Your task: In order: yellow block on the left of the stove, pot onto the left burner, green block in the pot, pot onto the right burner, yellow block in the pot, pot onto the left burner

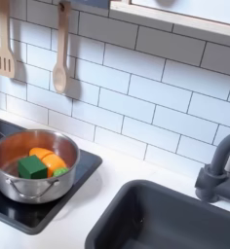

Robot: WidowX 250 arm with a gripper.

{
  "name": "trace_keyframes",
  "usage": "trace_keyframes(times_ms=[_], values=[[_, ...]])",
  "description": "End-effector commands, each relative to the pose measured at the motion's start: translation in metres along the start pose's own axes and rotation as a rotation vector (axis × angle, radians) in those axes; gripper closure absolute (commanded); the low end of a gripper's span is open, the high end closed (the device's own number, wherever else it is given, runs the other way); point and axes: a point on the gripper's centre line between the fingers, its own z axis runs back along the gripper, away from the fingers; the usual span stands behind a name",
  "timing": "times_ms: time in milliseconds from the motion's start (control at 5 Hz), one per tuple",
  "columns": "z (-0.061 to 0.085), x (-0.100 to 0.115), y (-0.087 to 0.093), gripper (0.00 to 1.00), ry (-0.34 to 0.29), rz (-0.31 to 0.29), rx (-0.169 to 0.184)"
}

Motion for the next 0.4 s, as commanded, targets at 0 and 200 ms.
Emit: trace_keyframes(times_ms=[0, 200], values=[[-0.0060, 0.0021, 0.0013, 0.00, 0.004, 0.007, 0.015], [-0.0074, 0.0025, 0.0018, 0.00, 0.005, 0.011, 0.020]])
